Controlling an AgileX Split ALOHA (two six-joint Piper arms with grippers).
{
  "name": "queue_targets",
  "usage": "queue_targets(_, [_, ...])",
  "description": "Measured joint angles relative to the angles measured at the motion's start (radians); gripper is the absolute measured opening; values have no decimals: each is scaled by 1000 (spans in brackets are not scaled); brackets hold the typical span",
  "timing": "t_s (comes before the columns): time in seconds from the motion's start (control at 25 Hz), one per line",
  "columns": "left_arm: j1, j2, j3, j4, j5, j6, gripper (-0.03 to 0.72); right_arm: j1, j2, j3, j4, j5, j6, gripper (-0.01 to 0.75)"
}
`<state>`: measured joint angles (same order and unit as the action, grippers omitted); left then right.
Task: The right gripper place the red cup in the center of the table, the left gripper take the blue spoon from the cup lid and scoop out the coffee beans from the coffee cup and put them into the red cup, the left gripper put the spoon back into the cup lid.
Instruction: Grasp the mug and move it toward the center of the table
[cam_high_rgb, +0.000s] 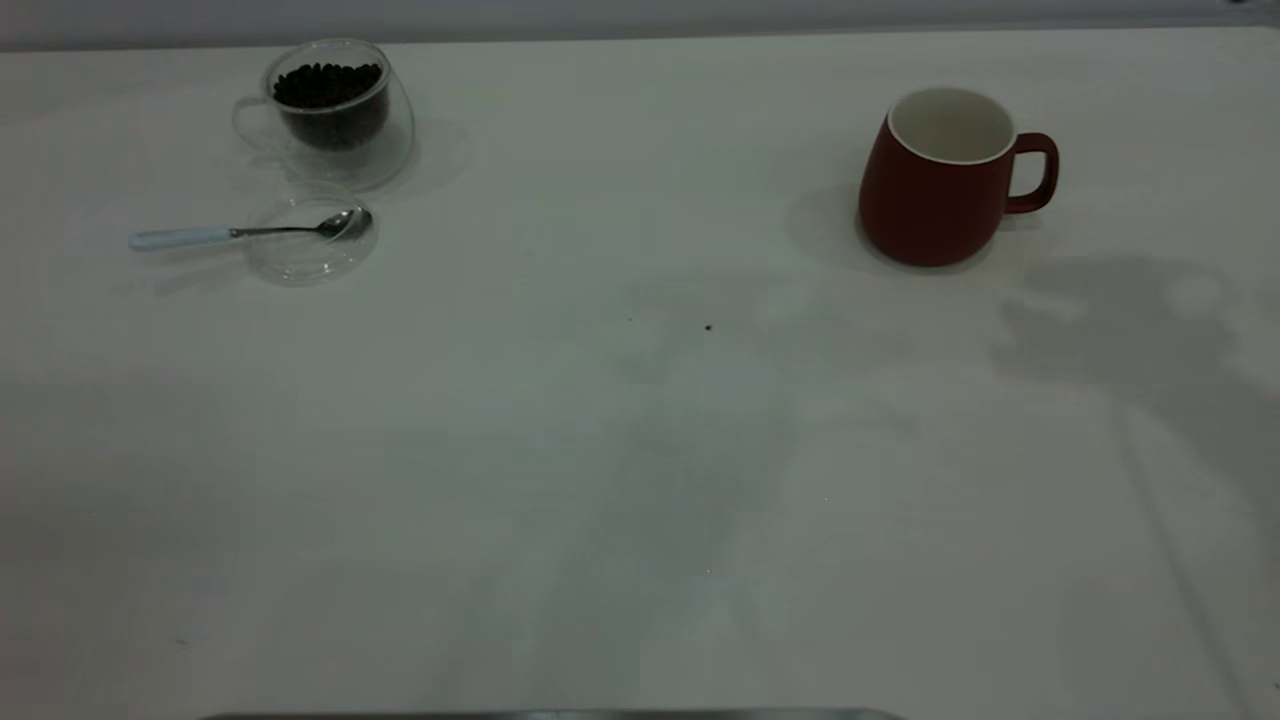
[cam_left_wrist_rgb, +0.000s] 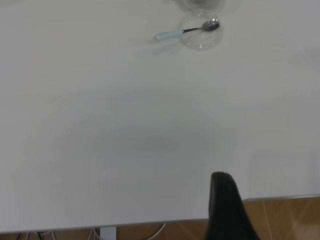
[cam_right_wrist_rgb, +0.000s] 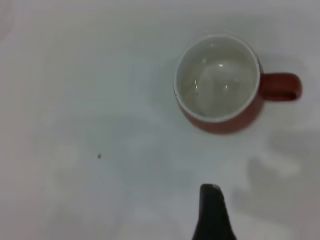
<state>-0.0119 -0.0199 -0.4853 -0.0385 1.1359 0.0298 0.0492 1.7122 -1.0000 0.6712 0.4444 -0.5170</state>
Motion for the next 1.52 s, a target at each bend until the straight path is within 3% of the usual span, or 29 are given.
queue_targets(0.36, [0, 0, 0, 0, 0, 0, 501, -1, 343, -227, -10, 20, -17, 573])
queue_targets(0.76, [0, 0, 0, 0, 0, 0, 501, -76, 501, -258, -195, 5, -335, 573])
queue_targets(1.04, [0, 0, 0, 0, 0, -3, 501, -79, 543, -275, -151, -106, -490, 573])
queue_targets(1.52, [0, 0, 0, 0, 0, -3, 501, -63, 597, -388, 70, -102, -574, 561])
